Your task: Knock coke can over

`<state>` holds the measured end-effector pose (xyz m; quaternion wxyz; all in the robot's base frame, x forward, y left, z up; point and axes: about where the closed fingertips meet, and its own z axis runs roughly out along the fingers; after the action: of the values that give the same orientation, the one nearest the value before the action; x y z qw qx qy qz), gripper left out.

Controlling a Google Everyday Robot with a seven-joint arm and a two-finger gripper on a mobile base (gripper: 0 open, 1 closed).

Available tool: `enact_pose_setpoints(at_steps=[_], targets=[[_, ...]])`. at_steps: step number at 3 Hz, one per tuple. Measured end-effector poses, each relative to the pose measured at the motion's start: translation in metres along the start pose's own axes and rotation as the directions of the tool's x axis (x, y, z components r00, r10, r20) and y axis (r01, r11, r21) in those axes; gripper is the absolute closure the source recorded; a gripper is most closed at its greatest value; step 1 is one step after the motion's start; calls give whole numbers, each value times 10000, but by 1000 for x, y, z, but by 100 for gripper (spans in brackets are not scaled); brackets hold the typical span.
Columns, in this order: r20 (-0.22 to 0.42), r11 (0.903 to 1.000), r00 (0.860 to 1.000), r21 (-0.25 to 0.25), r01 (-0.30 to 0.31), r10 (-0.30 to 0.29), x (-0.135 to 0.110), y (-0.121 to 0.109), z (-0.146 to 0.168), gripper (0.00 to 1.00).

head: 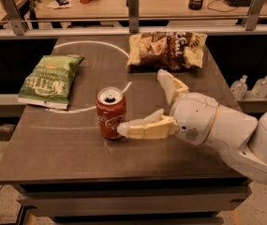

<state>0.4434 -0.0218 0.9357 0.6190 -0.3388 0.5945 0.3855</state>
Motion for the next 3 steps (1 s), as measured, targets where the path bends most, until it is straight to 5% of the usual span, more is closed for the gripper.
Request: enact_pose_setpoints(at_steps=[3], targets=[[-866,9894,9962,-1449,-72,-54,38,3,33,0]])
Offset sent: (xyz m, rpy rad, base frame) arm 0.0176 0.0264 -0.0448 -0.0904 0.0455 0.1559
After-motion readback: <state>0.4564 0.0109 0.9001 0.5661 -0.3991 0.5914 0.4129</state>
